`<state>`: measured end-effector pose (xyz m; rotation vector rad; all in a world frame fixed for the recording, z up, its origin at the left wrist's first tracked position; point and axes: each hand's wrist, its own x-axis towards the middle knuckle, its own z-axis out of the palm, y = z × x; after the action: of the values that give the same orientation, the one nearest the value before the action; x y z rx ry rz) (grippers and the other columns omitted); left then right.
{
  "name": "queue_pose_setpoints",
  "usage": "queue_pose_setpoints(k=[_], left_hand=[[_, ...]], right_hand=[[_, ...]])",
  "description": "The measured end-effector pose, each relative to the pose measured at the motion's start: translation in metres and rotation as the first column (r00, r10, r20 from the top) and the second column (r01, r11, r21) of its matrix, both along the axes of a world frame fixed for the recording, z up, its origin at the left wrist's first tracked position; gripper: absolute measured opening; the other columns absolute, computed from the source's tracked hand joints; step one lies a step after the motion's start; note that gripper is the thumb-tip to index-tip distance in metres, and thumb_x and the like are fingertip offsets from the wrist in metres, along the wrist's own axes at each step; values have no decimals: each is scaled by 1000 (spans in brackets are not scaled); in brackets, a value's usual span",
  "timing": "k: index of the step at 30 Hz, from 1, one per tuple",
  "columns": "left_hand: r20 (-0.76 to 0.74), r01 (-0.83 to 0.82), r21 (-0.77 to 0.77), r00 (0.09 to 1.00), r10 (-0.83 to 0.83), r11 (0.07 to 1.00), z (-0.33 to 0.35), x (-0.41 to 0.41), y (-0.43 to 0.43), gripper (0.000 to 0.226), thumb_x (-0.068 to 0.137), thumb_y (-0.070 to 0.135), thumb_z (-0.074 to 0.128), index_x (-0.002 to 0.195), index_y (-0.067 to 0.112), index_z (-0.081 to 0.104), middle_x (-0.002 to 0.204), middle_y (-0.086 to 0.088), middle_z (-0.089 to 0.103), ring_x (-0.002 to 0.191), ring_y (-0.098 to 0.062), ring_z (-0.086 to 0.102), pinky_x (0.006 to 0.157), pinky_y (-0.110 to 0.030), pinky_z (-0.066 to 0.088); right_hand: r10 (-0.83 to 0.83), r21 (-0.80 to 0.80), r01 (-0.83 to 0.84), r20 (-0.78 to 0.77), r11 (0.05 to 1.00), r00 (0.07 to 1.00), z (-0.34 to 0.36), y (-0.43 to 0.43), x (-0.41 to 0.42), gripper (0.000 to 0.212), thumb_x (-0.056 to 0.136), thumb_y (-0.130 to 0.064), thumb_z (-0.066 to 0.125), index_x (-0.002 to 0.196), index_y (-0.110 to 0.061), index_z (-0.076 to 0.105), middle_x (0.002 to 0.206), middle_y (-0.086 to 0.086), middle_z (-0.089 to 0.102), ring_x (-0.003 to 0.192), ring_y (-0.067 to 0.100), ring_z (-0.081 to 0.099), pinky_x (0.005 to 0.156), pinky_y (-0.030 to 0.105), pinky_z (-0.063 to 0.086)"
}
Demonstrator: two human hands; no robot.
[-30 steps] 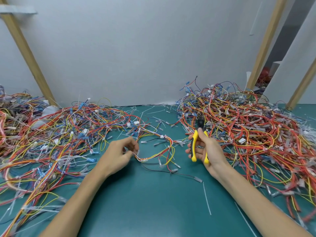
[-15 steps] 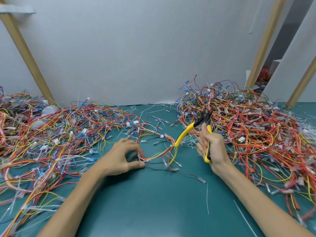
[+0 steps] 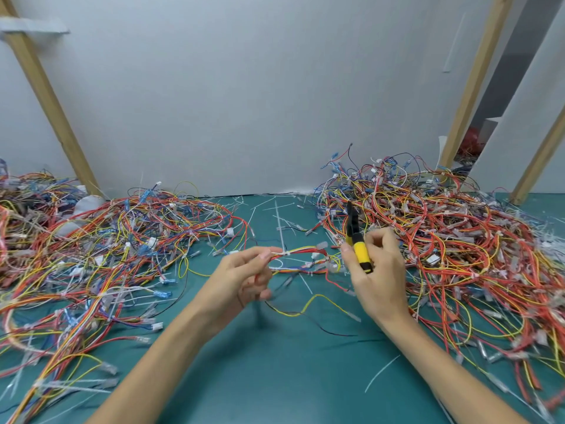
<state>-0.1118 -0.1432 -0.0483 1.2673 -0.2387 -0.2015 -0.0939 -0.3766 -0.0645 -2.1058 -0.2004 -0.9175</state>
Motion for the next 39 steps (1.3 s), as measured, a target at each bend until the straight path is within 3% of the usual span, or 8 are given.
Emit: queue_pose_setpoints(k=[7, 11, 16, 22, 26, 29, 34, 39], left_hand=[[-186, -65, 49, 980, 73, 997, -13, 5, -3, 14, 98, 21, 48, 105, 16, 59, 61, 2, 28, 42, -4, 18, 36, -10, 17], [-106, -38, 169, 993, 56, 985, -16, 2, -5, 18, 98, 29, 50, 108, 18, 59, 61, 4, 28, 46, -7, 17, 38, -13, 18], [111, -162, 291, 985, 135, 943, -19, -1, -13, 21, 100, 26, 50, 116, 14, 57, 57, 5, 32, 46, -9, 23, 41, -17, 22], [414, -441, 342, 864, 289, 830, -29, -1, -16, 18, 93, 16, 62, 110, 18, 56, 64, 5, 52, 57, -15, 46, 58, -31, 41], [624, -613, 497, 744, 238, 614, -35, 2, -10, 25, 98, 30, 53, 78, 16, 59, 58, 2, 52, 56, -14, 47, 58, -32, 39], [707, -661, 578, 698, 112, 478, -32, -2, -4, 33, 101, 39, 44, 82, 17, 61, 56, 3, 48, 57, -21, 47, 56, -38, 41], [932, -950, 311, 297, -206, 37, -14, 3, 5, 26, 98, 37, 50, 89, 23, 70, 62, 3, 54, 56, -23, 52, 53, -33, 36], [910, -961, 277, 268, -315, -17, -19, 3, -3, 27, 94, 36, 49, 99, 25, 74, 62, 4, 56, 54, -22, 54, 47, -31, 37]], right_hand=[[205, 52, -199, -189, 979, 960, 1, 4, 0, 17, 101, -29, 52, 105, -20, 65, 115, -11, 57, 106, 3, 51, 94, 15, 36], [354, 256, -288, -269, 923, 896, 2, 4, -1, 27, 101, -28, 53, 74, -29, 57, 62, -21, 53, 60, 1, 45, 63, 18, 33], [492, 545, -303, -241, 782, 837, 5, -1, 4, 26, 100, -24, 53, 80, -21, 69, 95, 1, 75, 96, 19, 69, 92, 33, 53], [374, 506, -222, -221, 834, 901, 8, -10, 9, 37, 99, -32, 54, 81, 0, 59, 99, 20, 70, 97, 29, 69, 82, 34, 55], [288, 380, -239, -78, 894, 954, 18, -11, 1, 33, 95, -44, 49, 97, -15, 65, 92, 16, 66, 90, 32, 64, 76, 48, 52], [407, 591, -336, 14, 734, 913, 23, -5, 0, 22, 98, -36, 50, 105, -22, 64, 99, 3, 70, 102, 27, 68, 79, 44, 58], [495, 806, -270, -33, 526, 868, 26, -5, 5, 30, 93, -32, 55, 112, -9, 59, 115, 17, 67, 103, 36, 66, 87, 51, 55], [466, 807, -127, -198, 577, 862, 16, -9, 8, 15, 100, -24, 51, 96, -14, 61, 91, 5, 71, 95, 28, 67, 76, 41, 56]])
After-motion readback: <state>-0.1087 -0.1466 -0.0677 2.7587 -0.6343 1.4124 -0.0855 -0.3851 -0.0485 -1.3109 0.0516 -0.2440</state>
